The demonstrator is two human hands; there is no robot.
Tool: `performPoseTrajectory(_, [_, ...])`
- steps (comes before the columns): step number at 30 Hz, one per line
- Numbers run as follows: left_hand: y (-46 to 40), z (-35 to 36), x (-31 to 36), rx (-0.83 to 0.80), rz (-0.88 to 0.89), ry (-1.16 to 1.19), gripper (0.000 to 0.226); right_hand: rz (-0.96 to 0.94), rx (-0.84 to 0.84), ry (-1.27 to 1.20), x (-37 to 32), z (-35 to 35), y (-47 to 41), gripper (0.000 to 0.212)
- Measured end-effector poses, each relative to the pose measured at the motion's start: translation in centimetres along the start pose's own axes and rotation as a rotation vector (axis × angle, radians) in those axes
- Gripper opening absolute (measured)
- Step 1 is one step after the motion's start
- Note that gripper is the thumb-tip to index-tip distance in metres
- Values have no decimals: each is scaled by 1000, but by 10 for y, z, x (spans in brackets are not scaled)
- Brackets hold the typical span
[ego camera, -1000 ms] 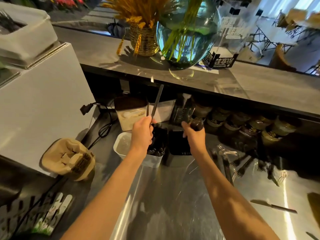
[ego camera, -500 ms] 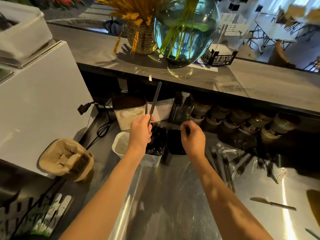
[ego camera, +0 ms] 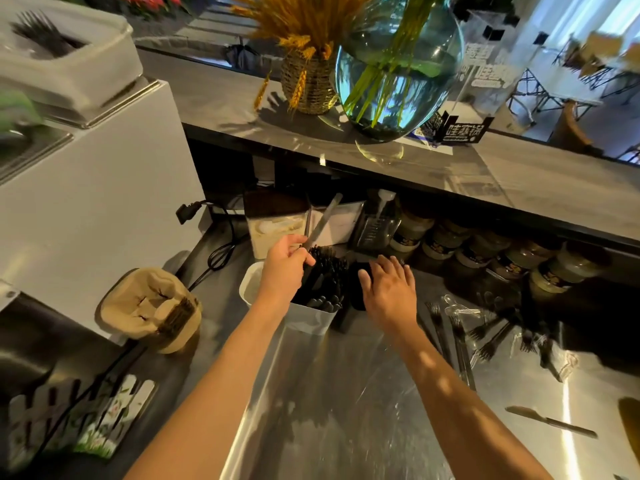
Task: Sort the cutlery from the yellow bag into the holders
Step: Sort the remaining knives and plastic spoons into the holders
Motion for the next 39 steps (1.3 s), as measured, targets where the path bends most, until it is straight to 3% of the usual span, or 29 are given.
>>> performPoseTrajectory(5, [5,-13,0,-57,45,-46,25,63,6,-299,1,-12,-1,40])
performPoseTrajectory(10, [1,-32,3,-52,120,-125,18,-40,89,-127,-3,-2,16,37])
performPoseTrajectory(14, [-4,-44,14,-97,202,-201,29,47,111,-92,12,-4,14,48])
performPoseTrajectory(22, [0,-37,16,-188,142,-249,25,36,-10,-67,4,-4,15,55])
performPoseTrajectory(25, [2,-34,11,-161,126,-213,15,160,23,-608,-4,-33,18,55])
performPoseTrajectory(27, [4,-33,10,-163,121,-213,10,258,-86,-1078,-19,-40,19,51])
performPoseTrajectory(28, [5,-33,12,-164,124,-217,7,288,-160,-1183,-29,-41,18,46])
performPoseTrajectory(32, [5,-45,34,-44,222,-173,9,248,-301,-972,-57,-41,13,20])
performPoseTrajectory(35, [2,-58,56,162,317,-13,11,172,-402,-950,-80,-31,22,24])
performPoseTrajectory(39, [4,-55,82,255,482,95,16,-82,-299,-787,-99,-28,29,23])
Point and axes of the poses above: each hand's wrist, its own y-axis away from the middle knuckle, its own z-axis out of the palm, x = y × z, the point moved 6 cm from there along -y, towards the middle knuckle, and after that the axes turned 12 degrees about z, right-handed, at the moved point
